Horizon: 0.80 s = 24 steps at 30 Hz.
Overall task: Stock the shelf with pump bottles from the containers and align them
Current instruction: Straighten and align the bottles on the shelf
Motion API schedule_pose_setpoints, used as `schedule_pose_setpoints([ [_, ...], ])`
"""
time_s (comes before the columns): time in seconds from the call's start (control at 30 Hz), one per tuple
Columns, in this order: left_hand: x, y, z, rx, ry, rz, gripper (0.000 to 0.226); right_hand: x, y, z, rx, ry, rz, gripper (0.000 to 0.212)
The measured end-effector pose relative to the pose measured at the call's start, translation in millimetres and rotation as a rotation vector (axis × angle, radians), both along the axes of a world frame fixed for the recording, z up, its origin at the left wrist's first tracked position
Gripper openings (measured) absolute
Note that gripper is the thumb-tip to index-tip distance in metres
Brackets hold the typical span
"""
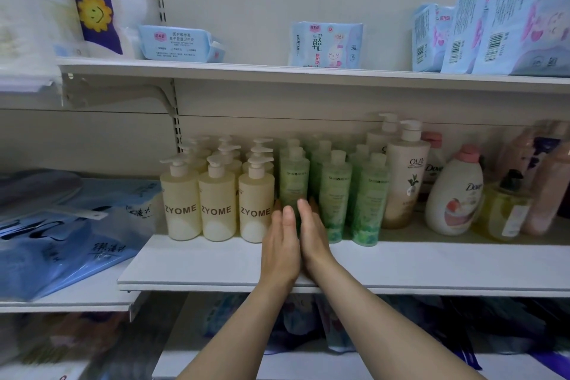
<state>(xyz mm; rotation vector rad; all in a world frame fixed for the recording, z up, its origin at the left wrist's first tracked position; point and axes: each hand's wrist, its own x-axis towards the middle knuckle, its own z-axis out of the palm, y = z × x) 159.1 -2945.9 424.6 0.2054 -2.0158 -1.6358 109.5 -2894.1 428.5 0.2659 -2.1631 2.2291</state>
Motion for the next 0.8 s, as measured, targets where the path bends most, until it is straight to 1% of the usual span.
schedule_pose_setpoints([
  [0.03, 0.6, 0.3, 0.6, -0.003, -0.002, -0.004, 0.033, -2.4, 0.8, 0.8, 0.025, 0.003, -0.006, 0.041],
  [0.1, 1.8, 0.6, 0.5, 0.007, 0.006, -0.014, 0.037, -7.1, 1.9, 2.2, 0.064, 0.008, -0.013, 0.045],
  [0.17, 0.2, -0.3, -2.0, 0.023, 0.028, -0.022, 0.054, -10.3, 1.5, 2.1, 0.076, 0.015, -0.017, 0.049],
  [0.23, -2.8, -1.9, -4.6, 0.023, 0.045, -0.02, 0.062, -11.8, 0.2, 1.8, 0.068, 0.004, -0.017, 0.047],
  [0.3, -3.7, -2.3, -5.0, 0.02, 0.044, -0.01, 0.055, -13.2, -0.8, 1.6, 0.069, -0.007, -0.01, 0.045],
  [0.43, -1.5, 0.2, -2.7, 0.017, 0.014, 0.0, 0.023, -16.9, -3.6, 0.4, 0.044, 0.0, -0.021, 0.041],
  [0.53, -1.7, -0.5, -2.6, 0.005, 0.021, -0.002, 0.02, -19.3, -7.4, -0.4, 0.036, 0.0, -0.015, 0.035],
  [0.67, -2.4, -2.0, -2.7, 0.012, 0.018, -0.01, 0.02, -22.7, -11.1, -1.3, 0.031, 0.027, -0.021, 0.039],
  [0.8, -2.8, -2.2, -3.2, 0.019, 0.019, -0.008, 0.021, -25.6, -10.7, -5.1, 0.04, 0.024, -0.017, 0.037],
])
